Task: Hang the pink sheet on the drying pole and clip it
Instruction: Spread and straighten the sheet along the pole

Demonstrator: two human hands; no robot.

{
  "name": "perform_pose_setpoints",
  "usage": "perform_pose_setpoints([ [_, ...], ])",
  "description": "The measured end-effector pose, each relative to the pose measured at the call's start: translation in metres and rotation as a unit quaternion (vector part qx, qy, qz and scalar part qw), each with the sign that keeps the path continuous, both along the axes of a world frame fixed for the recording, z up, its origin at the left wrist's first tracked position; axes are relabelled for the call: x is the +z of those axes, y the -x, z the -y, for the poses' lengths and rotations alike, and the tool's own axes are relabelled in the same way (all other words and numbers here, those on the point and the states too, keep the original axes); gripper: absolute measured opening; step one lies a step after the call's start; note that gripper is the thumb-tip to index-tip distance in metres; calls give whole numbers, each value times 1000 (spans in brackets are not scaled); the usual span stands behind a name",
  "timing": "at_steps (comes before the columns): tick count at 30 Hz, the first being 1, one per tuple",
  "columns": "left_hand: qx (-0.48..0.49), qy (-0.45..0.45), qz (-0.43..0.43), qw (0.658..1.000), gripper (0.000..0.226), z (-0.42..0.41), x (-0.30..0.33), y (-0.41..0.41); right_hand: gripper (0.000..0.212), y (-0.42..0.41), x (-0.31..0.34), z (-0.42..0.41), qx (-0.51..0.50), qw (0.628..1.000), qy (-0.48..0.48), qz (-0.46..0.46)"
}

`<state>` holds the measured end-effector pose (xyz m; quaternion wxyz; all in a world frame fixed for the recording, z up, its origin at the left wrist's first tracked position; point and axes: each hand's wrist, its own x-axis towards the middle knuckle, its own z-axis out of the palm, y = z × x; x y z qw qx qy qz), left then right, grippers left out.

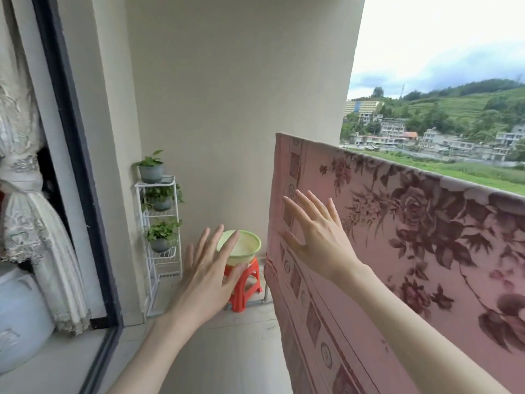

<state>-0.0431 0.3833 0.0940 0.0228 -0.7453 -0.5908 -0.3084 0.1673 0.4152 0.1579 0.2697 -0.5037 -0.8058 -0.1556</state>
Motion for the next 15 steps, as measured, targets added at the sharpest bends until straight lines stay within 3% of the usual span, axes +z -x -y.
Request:
perform_pose_setpoints([
  [4, -7, -9, -9, 1000, 80, -121, -2, 46, 62, 38, -5, -101, -28, 1000, -10, -3],
  [9, -44, -31, -68, 996, 78, -259, 18, 100, 66, 86, -6, -217, -78, 996, -33, -40],
  [15, -102, -33, -58, 992, 76, -408, 33, 120, 68, 110, 10, -346, -130, 990, -52, -19],
])
